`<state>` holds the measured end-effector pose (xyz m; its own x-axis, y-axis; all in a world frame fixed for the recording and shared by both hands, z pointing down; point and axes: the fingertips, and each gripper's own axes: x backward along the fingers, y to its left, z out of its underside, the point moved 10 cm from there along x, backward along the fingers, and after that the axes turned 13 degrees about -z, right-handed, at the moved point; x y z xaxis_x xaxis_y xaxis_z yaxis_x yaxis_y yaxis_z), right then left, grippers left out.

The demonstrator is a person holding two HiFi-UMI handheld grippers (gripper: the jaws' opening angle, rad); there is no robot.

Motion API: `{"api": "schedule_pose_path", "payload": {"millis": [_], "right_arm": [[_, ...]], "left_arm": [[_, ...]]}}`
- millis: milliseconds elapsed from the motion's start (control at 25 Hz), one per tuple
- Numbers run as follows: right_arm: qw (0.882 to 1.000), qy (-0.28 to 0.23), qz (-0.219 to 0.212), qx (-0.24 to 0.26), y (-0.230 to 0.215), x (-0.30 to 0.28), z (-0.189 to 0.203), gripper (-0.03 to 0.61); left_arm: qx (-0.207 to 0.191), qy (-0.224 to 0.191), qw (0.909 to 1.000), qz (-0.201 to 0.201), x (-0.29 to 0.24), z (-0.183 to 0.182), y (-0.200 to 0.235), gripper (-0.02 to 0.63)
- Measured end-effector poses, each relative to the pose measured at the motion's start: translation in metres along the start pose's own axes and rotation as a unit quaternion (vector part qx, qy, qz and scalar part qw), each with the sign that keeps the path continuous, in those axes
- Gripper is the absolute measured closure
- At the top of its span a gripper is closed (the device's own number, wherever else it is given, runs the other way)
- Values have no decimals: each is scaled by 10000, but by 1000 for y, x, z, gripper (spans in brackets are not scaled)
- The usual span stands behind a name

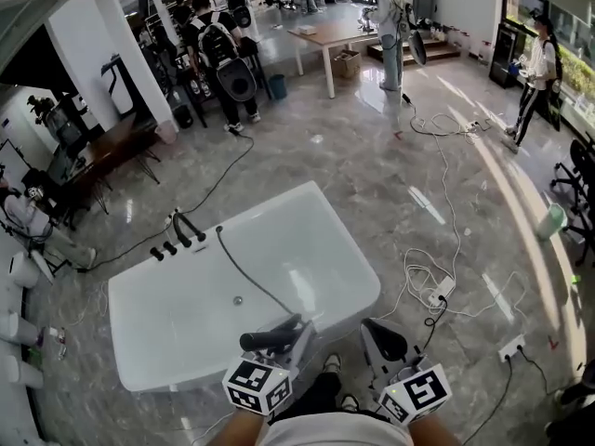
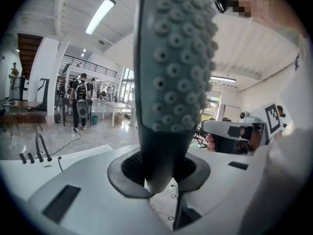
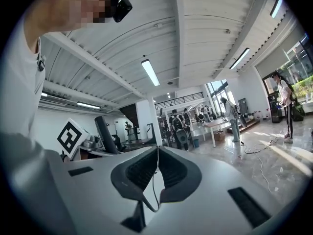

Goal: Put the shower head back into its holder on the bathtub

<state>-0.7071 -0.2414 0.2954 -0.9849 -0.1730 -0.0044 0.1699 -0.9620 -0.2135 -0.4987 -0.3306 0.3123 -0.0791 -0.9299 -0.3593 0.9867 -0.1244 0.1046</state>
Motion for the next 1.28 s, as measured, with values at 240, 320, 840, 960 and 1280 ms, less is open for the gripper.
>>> {"api": "schedule_pose_path", "payload": {"millis": [240,320,840,960,1280], "right_arm": [[9982,-190,575,43,-36,-33,-7,563],[9963,-295,795,105,-51,-42,-12,563],[9835,-502,1718,-252,-124,-50,-31,563],[9822,-512,1777,-329,-141,-46,-30,564],[9851,-455,1591,-474,-225,-36,-34,563]], "left_arm": [[-253,29,9986,468,-60,-22,31,517],[-307,-36,9975,636,-82,-33,38,516],[-438,448,9904,1230,-178,-58,43,517],[-473,557,9890,1283,-198,-61,36,517],[-382,669,9920,1001,-264,-70,10,517]]}}
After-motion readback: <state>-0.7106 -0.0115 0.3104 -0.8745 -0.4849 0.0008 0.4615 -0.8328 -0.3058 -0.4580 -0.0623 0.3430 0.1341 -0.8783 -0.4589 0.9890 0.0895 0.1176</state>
